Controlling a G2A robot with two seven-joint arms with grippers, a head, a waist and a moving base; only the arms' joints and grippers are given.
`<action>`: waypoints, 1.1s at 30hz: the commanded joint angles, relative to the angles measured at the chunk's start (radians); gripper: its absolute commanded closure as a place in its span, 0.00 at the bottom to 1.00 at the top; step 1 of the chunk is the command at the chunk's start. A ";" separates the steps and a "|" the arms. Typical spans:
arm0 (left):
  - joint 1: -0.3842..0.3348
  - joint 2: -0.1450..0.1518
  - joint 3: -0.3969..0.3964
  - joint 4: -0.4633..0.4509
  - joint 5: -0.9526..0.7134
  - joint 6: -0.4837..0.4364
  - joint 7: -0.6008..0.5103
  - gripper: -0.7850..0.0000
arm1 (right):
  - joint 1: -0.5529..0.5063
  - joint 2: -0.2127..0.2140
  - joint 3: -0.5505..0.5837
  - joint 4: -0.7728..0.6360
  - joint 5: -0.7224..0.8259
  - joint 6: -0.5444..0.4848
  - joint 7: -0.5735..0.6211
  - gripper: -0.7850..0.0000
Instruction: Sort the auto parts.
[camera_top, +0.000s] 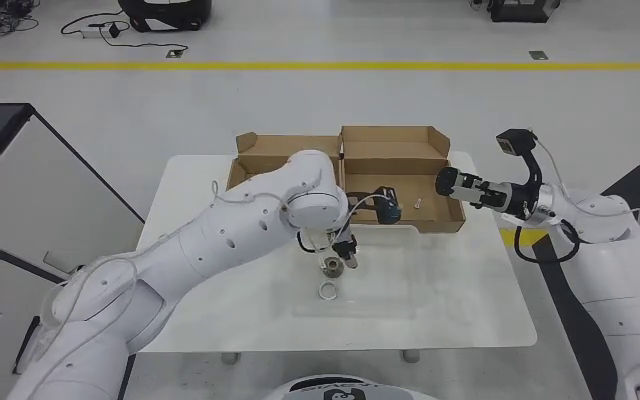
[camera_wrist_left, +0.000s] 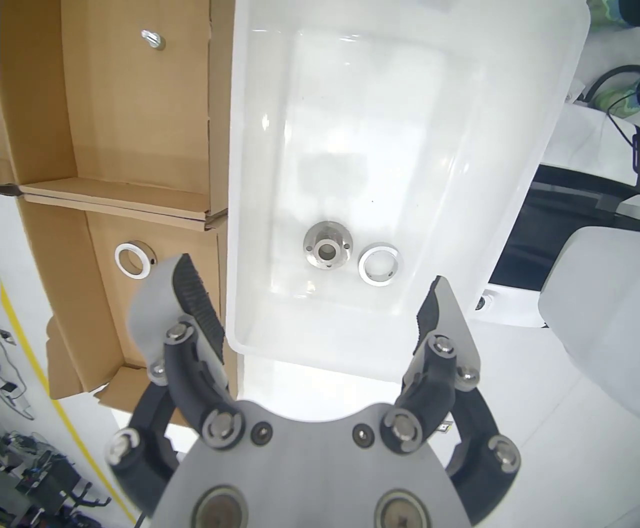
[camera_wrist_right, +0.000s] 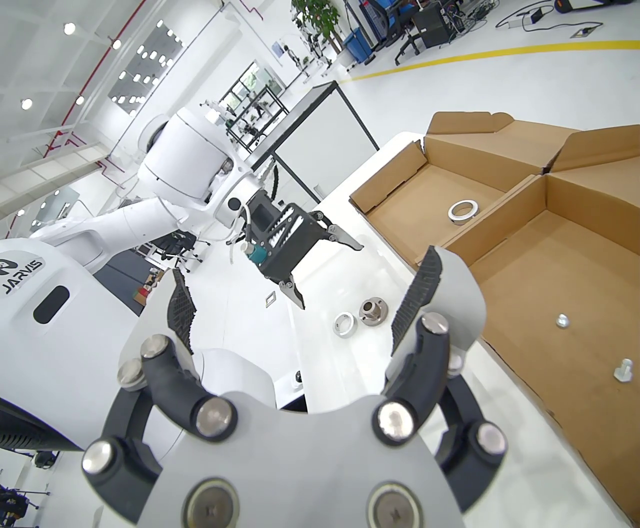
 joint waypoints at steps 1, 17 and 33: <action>-0.008 -0.003 0.024 -0.014 0.002 0.010 -0.010 0.00 | 0.000 0.000 0.000 0.000 0.000 0.000 0.000 0.00; -0.031 -0.006 0.137 0.005 -0.028 -0.046 0.047 0.15 | 0.000 0.000 0.000 0.000 0.000 0.000 0.000 0.00; -0.025 -0.007 0.210 0.105 -0.028 -0.110 0.110 0.24 | 0.000 0.000 0.000 0.000 0.000 0.000 0.000 0.00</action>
